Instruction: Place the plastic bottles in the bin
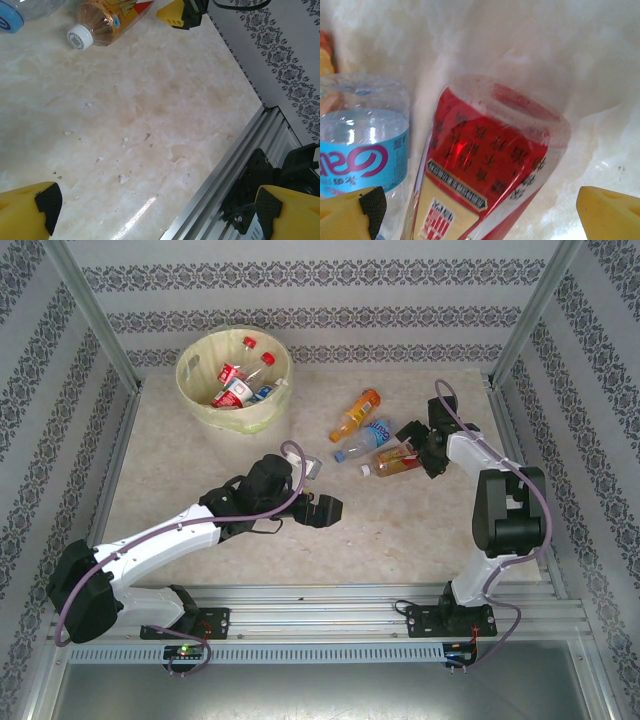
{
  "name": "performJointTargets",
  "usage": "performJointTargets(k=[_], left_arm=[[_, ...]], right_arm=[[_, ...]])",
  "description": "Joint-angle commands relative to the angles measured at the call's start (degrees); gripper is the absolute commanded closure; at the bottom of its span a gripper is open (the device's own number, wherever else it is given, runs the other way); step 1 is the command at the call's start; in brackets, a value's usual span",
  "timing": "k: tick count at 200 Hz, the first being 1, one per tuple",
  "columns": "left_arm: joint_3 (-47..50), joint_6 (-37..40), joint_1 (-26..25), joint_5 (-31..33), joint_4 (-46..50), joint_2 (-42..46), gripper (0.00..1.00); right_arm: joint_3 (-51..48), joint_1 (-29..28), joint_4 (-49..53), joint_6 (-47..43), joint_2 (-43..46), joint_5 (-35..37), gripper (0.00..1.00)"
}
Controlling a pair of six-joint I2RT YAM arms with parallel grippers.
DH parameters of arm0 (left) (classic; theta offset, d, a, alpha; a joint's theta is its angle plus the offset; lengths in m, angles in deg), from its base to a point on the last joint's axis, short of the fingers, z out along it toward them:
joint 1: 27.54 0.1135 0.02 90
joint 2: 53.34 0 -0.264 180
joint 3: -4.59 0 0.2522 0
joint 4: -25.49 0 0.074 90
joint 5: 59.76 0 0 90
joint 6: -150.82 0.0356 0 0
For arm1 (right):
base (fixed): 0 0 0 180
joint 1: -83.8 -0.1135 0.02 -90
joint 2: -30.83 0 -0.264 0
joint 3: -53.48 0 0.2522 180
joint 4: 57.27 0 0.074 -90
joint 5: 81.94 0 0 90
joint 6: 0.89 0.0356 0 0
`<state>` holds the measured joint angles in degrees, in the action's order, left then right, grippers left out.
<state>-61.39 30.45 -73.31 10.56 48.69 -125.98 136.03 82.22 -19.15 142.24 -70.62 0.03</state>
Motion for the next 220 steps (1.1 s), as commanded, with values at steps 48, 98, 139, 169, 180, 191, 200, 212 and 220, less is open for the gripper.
performJointTargets(k=[48, 98, 139, 169, 180, 191, 200, 212, 220], left_arm=[[0.61, -1.97, -1.07, -0.04, -4.03, -0.28, 0.00], [0.64, -2.40, -2.13, 0.08, -4.16, -1.17, 0.00], [0.20, -2.72, -2.65, -0.10, -4.42, -1.99, 0.00], [0.17, -3.12, -2.71, -0.28, -5.15, -2.72, 0.00], [0.08, -3.64, -2.52, -0.17, -5.31, -3.21, 0.00], [-0.41, -3.68, -2.17, -0.58, -5.37, -3.91, 0.00], [-0.99, -3.64, -1.88, -1.13, -5.47, -4.46, 0.00], [-1.94, -3.51, -1.60, -1.96, -5.65, -5.21, 0.00], [-2.60, -3.51, -1.35, -2.78, -5.92, -5.77, 0.00]], right_arm=[[4.70, 1.82, 0.51, 2.63, -6.21, 2.63, 0.08], [8.04, 2.61, 1.51, 0.18, -9.73, 1.54, 0.18], [6.88, 2.72, -0.61, -1.06, -7.49, 0.26, 0.31], [6.12, 2.56, -1.45, -3.34, -3.58, -0.25, 0.36], [5.15, 2.34, -1.68, -4.33, -1.22, -0.49, 0.38], [3.95, 2.11, -1.87, -5.40, 1.26, -0.58, 0.39], [2.66, 1.81, -2.51, -6.47, 3.43, -1.28, 0.39], [0.79, 1.35, -3.07, -8.20, 6.49, -1.93, 0.40], [-0.27, 0.85, -3.34, -9.18, 8.72, -2.44, 0.40]])
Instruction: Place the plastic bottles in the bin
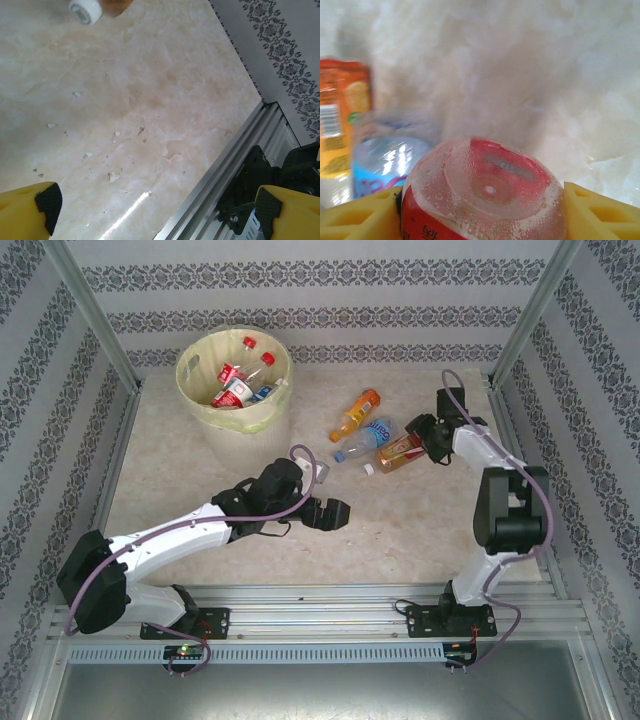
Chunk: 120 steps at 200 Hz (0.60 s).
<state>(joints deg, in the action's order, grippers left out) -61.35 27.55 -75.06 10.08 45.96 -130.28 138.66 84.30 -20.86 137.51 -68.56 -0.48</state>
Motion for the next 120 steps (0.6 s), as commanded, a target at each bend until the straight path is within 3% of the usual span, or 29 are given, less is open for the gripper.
performJointTargets(k=[1, 57, 97, 120], left_arm=[[-2.74, -0.58, 0.45, -2.41, -3.19, -1.50, 0.00], [-3.96, -6.21, 3.55, -9.72, -10.55, -4.08, 0.00], [-5.40, -2.55, 4.29, -10.00, -9.78, -4.70, 0.00], [-3.71, -4.98, 6.15, -12.58, -14.79, -5.11, 0.00]], right_arm=[[-3.14, -1.25, -1.73, -4.64, 6.98, -1.97, 0.40], [-10.13, -6.73, -0.96, -10.39, 20.91, -9.23, 0.43], [-9.92, -12.76, 4.61, -12.10, 26.99, -12.71, 0.43], [-9.92, -16.63, 5.81, -11.84, 29.44, -13.17, 0.42]])
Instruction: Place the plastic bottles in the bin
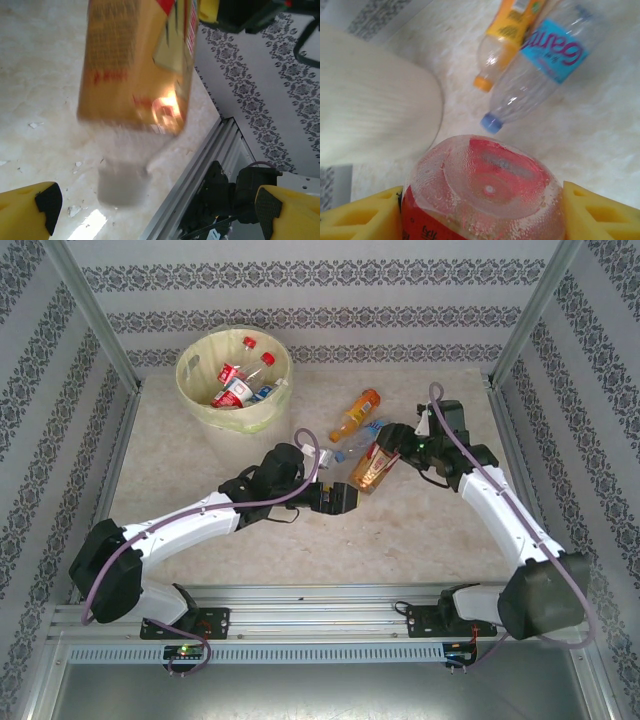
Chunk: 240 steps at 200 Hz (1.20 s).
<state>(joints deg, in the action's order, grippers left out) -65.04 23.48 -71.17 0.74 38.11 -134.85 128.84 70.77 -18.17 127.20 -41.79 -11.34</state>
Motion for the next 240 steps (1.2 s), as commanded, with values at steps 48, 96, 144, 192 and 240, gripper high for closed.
performJointTargets(k=[48, 96, 144, 192, 240], left_arm=[[-0.18, -1.95, 2.50, -4.83, -9.26, -0.87, 0.00], [-0.05, -1.35, 2.43, -4.46, -6.50, -0.79, 0.12], [0.16, -3.47, 2.50, -6.67, -8.94, -1.98, 0.25], [1.19, -5.42, 2.48, -8.66, -12.88, -2.51, 0.30], [1.34, -6.01, 2.43, -10.61, -14.17, -2.87, 0.17]], right_arm=[[-0.22, -8.91, 4.14, -1.17, 3.67, -2.17, 0.41], [0.06, -12.35, 4.98, -1.34, 3.80, -0.44, 0.40], [-0.33, -13.23, 4.70, -1.43, 4.19, -0.37, 0.40], [-0.39, -13.27, 4.35, -1.01, 5.19, -0.37, 0.40], [-0.47, -13.25, 3.59, -0.65, 5.76, -0.94, 0.40]])
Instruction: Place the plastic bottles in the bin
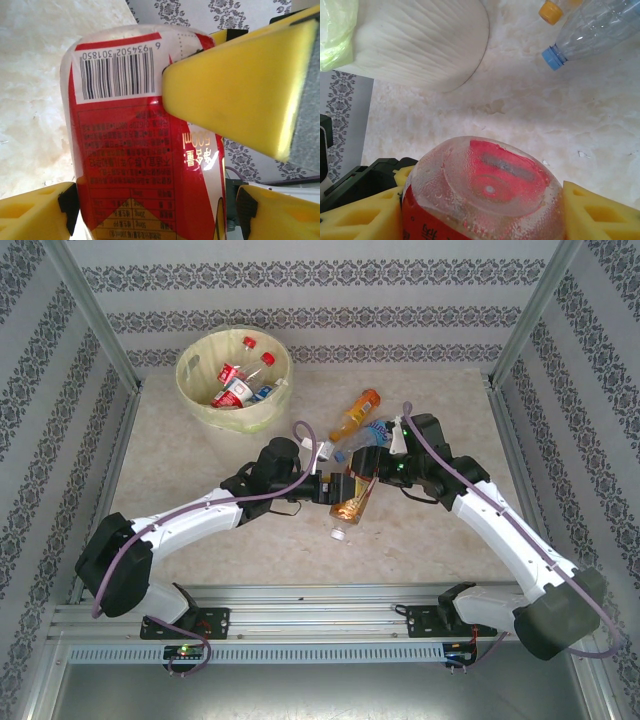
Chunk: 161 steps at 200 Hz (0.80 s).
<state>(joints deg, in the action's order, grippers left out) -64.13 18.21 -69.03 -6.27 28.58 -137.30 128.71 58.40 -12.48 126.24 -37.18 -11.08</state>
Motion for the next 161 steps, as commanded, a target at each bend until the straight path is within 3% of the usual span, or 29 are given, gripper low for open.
performJointTargets(k=[1, 60, 96, 161], left_arm=[[0.40, -0.73, 0.28, -3.58, -4.63, -0.42, 0.17], [0.19, -1.29, 0.36, -4.60, -5.32, -0.59, 0.23], [0.15, -1.25, 0.44, -4.14, -5.08, 0.07, 0.35], [-0.44, 0.47, 2.63, -2.86, 0.55, 4.54, 0.41]], right_arm=[[-0.36, -0.87, -2.19, 0.32, 1.18, -1.23, 0.40], [-0.96, -0.87, -4.34, 0.49, 1.81, -4.41, 0.39], [-1.11, -0.89, -3.87, 0.10, 2.18, -4.29, 0.36], [-2.79, 1.96, -5.03, 4.42, 7.75, -4.94, 0.07]])
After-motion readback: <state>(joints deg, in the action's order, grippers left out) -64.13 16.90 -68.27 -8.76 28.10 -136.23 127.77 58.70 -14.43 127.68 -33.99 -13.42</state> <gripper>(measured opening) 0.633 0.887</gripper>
